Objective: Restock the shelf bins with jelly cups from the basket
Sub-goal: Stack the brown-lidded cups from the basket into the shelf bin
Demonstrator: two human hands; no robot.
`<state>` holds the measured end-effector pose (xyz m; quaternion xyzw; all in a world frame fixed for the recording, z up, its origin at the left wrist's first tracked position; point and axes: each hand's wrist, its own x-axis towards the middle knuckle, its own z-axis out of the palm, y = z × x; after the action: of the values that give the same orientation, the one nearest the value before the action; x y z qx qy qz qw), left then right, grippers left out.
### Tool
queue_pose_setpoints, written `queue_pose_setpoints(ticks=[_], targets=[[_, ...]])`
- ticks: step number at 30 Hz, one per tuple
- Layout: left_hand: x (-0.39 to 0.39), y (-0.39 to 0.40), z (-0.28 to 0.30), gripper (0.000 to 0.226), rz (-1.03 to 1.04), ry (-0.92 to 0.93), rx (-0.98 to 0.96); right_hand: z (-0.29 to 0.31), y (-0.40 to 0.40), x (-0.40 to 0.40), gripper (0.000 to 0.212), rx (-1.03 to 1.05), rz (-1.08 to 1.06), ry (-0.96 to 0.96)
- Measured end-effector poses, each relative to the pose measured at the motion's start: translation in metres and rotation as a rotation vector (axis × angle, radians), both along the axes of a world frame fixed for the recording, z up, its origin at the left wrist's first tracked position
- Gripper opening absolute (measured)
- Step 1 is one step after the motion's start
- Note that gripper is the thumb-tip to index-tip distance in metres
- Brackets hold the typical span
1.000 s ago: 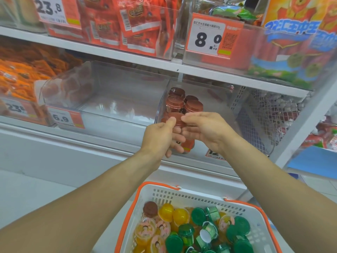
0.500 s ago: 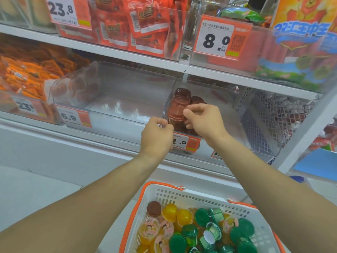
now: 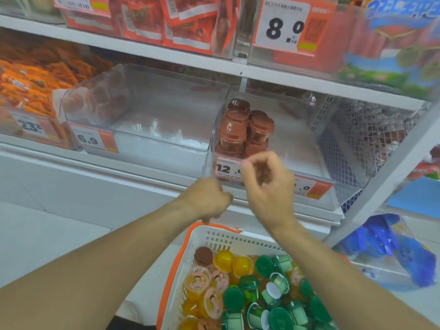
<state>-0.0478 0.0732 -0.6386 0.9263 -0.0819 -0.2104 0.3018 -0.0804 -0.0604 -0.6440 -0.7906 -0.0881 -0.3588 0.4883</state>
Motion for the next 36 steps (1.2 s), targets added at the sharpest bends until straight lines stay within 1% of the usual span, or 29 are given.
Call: queue_pose_setpoints(ticks=[1, 2, 3, 4, 5, 6, 7, 8, 9, 11, 14, 18, 20, 21, 23, 26, 28, 29, 31, 32, 33, 35, 36], targets=[[-0.003, 0.005, -0.006, 0.025, -0.113, 0.114, 0.180, -0.023, 0.004, -0.013, 0.011, 0.008, 0.059, 0.026], [-0.006, 0.010, -0.012, 0.024, -0.205, 0.217, 0.329, -0.049, 0.008, -0.022, 0.010, -0.004, 0.096, 0.091], [-0.007, 0.016, -0.019, 0.022, -0.268, 0.291, 0.440, -0.076, 0.012, -0.029, 0.009, -0.043, 0.130, 0.194], [-0.007, 0.022, -0.024, 0.022, -0.300, 0.333, 0.513, -0.105, 0.015, -0.033, 0.007, -0.128, 0.149, 0.347], [-0.007, 0.027, -0.028, 0.023, -0.303, 0.347, 0.548, -0.134, 0.017, -0.032, 0.004, -0.249, 0.170, 0.530], [-0.007, 0.030, -0.031, 0.023, -0.289, 0.341, 0.555, -0.160, 0.019, -0.030, 0.008, -0.378, 0.189, 0.719], [-0.006, 0.033, -0.033, 0.022, -0.274, 0.324, 0.546, -0.186, 0.019, -0.026, 0.019, -0.486, 0.207, 0.871], [-0.006, 0.034, -0.035, 0.021, -0.259, 0.306, 0.533, -0.209, 0.020, -0.022, 0.030, -0.564, 0.219, 0.977], [-0.005, 0.035, -0.037, 0.022, -0.248, 0.293, 0.522, -0.227, 0.021, -0.017, 0.039, -0.618, 0.217, 1.042], [-0.003, 0.036, -0.042, 0.023, -0.229, 0.282, 0.508, -0.251, 0.024, -0.009, 0.048, -0.674, 0.172, 1.101], [-0.002, 0.034, -0.046, 0.024, -0.221, 0.266, 0.486, -0.275, 0.030, 0.004, 0.044, -0.748, 0.061, 1.071], [0.001, 0.031, -0.053, 0.032, -0.248, 0.250, 0.455, -0.297, 0.052, 0.021, 0.041, -0.993, -0.079, 1.031], [0.004, 0.033, -0.058, 0.032, -0.263, 0.257, 0.452, -0.306, 0.062, 0.022, 0.036, -1.055, -0.126, 1.007], [0.005, 0.034, -0.060, 0.032, -0.266, 0.264, 0.458, -0.310, 0.064, 0.021, 0.036, -1.051, -0.144, 0.989], [0.007, 0.035, -0.061, 0.032, -0.263, 0.278, 0.472, -0.308, 0.060, 0.016, 0.040, -0.969, -0.151, 0.971], [0.008, 0.035, -0.060, 0.036, -0.253, 0.250, 0.492, -0.281, 0.042, 0.012, 0.053, -0.705, -0.044, 1.000], [0.009, 0.037, -0.061, 0.028, -0.264, 0.232, 0.500, -0.248, 0.025, 0.008, 0.062, -0.619, 0.105, 1.023], [0.009, 0.038, -0.062, 0.025, -0.269, 0.229, 0.499, -0.227, 0.016, 0.005, 0.063, -0.587, 0.179, 1.038], [0.008, 0.036, -0.063, 0.031, -0.276, 0.229, 0.467, -0.177, -0.004, -0.002, 0.061, -0.422, 0.283, 1.078], [0.007, 0.032, -0.060, 0.036, -0.276, 0.231, 0.423, -0.149, -0.014, -0.006, 0.059, -0.302, 0.317, 1.083], [0.005, 0.028, -0.056, 0.041, -0.271, 0.245, 0.339, -0.125, -0.024, -0.008, 0.057, -0.167, 0.350, 1.079], [0.000, 0.021, -0.041, 0.043, -0.250, 0.325, 0.062, -0.080, -0.042, -0.013, 0.055, 0.062, 0.391, 1.036], [-0.004, 0.017, -0.031, 0.041, -0.234, 0.378, -0.108, -0.061, -0.049, -0.015, 0.055, 0.129, 0.381, 1.002]])
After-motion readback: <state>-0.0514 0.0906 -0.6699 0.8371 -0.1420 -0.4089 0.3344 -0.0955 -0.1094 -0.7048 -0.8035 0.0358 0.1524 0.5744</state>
